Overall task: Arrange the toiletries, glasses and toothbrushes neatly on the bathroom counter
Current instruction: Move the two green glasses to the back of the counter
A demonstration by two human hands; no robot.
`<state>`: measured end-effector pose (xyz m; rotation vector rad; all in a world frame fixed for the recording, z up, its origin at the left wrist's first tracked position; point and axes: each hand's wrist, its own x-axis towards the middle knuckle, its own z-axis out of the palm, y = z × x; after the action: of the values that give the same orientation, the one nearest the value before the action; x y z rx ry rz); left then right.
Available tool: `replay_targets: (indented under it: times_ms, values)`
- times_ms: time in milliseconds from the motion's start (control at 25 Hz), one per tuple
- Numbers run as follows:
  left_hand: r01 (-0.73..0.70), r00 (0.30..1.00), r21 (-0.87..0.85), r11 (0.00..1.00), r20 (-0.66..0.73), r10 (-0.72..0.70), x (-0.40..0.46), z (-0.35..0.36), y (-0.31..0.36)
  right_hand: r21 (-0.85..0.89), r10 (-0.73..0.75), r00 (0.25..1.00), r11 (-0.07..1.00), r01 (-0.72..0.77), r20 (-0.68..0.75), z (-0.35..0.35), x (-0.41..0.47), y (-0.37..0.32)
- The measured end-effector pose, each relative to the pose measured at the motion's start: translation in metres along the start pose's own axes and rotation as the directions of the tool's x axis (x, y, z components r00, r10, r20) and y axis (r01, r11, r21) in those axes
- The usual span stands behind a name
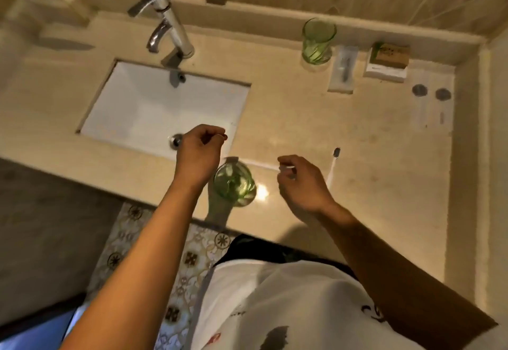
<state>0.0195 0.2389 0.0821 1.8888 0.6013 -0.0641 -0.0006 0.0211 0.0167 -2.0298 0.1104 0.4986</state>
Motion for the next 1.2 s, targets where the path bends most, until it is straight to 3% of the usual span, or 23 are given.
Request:
replay_targets:
  times_ms: [120, 240, 560, 760, 880, 960, 1160, 1200]
  values:
    - [0.067, 0.993, 0.019, 0.998, -0.095, -0.065, -0.041, -0.025, -0.027, -0.023, -0.057, 0.998, 0.998, 0.058, 0.040, 0.013, -0.013, 0.000]
    - [0.136, 0.989, 0.089, 0.987, -0.076, -0.129, -0.067, -0.040, -0.060, -0.049, -0.081, 0.993, 0.995, 0.085, 0.081, 0.027, -0.024, 0.002]
    - [0.156, 0.965, 0.115, 0.981, 0.195, -0.176, -0.045, -0.043, -0.110, -0.112, 0.018, 0.997, 0.994, -0.010, 0.070, 0.061, -0.023, 0.008]
    - [0.022, 0.862, 0.156, 0.988, 0.498, -0.098, 0.008, -0.043, -0.118, -0.072, 0.086, 0.996, 0.994, -0.086, 0.004, 0.084, -0.016, -0.001]
    - [-0.176, 0.760, 0.163, 0.971, 0.649, 0.029, 0.026, -0.039, -0.122, -0.033, 0.150, 0.986, 0.988, -0.153, -0.074, 0.103, -0.017, -0.013]
    - [-0.229, 0.729, 0.178, 0.957, 0.683, 0.048, 0.035, -0.037, -0.119, 0.004, 0.174, 0.974, 0.984, -0.175, -0.147, 0.111, -0.019, -0.021]
    - [-0.240, 0.677, 0.168, 0.956, 0.735, 0.041, 0.054, -0.037, -0.111, -0.053, -0.014, 0.971, 0.999, 0.002, -0.238, 0.125, -0.015, -0.023]
    - [-0.240, 0.673, 0.177, 0.954, 0.739, 0.032, 0.058, -0.038, -0.108, -0.032, 0.003, 0.970, 0.999, -0.011, -0.242, 0.125, -0.011, -0.022]
